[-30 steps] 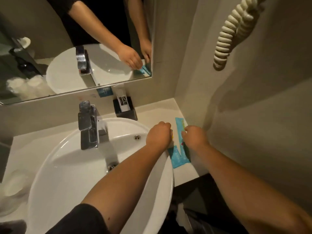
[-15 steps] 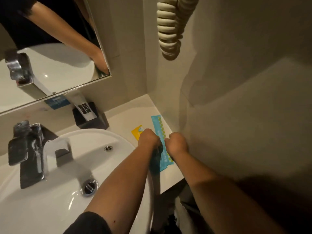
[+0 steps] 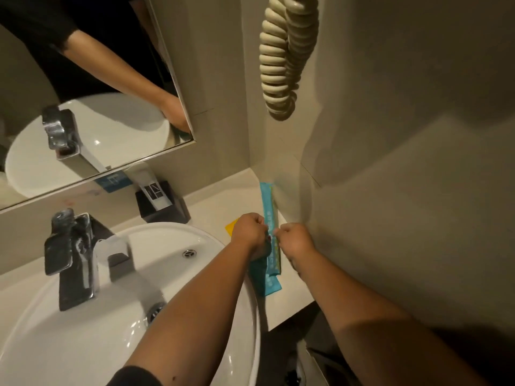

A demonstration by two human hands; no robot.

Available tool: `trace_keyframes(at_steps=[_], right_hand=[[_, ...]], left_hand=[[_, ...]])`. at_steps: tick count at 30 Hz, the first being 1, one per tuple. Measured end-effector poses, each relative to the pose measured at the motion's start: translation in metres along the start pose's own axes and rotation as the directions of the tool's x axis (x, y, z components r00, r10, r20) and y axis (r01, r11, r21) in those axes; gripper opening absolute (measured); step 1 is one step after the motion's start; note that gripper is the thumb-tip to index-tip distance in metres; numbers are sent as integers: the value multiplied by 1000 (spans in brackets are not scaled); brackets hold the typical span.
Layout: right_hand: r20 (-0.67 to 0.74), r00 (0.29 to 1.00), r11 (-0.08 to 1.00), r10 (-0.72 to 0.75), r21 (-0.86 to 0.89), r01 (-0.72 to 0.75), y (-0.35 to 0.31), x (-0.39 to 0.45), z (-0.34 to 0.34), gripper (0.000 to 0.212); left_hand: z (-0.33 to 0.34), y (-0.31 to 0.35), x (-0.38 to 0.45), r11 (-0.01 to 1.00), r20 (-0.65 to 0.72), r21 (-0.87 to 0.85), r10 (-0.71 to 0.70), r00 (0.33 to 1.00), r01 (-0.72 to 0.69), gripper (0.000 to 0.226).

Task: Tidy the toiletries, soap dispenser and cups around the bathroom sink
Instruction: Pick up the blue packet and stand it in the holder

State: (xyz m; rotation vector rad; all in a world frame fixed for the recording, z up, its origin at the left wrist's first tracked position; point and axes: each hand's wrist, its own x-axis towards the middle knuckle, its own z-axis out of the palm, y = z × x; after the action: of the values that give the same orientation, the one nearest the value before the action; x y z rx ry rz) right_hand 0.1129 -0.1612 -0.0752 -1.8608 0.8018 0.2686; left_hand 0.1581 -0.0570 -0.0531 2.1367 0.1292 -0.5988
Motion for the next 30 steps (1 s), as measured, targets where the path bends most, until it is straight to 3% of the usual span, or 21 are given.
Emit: trace_keyframes(at_steps=[7,13,18,22,26,30], right_hand=[[77,977,961,-201,210,181,-55,-21,-5,18],[189,881,901,-433,55,431,-129,-31,40,21],[269,779,807,-567,-10,591,-185,-33,88,14],[257,704,718,-663,-51,694,-217,-28,113,17],[240,703,711,-670,-69,700,-228,-18,129,21],[268,718,719,-643,-113,686,-220,-6,143,18]], left_hand=[[-61,11,-22,987,-113,-140,69,991,-84,23],[-135,0,-32,983,-369,-154,40,928,-104,14],[-190,-11,-32,974,-572,-159,43,819,-162,13],[-215,-9,-24,973,-684,-141,39,728,-185,14],[-224,-9,-10,977,-725,-128,26,688,-173,12],[-219,-24,5,986,-717,-139,-33,696,-96,13]])
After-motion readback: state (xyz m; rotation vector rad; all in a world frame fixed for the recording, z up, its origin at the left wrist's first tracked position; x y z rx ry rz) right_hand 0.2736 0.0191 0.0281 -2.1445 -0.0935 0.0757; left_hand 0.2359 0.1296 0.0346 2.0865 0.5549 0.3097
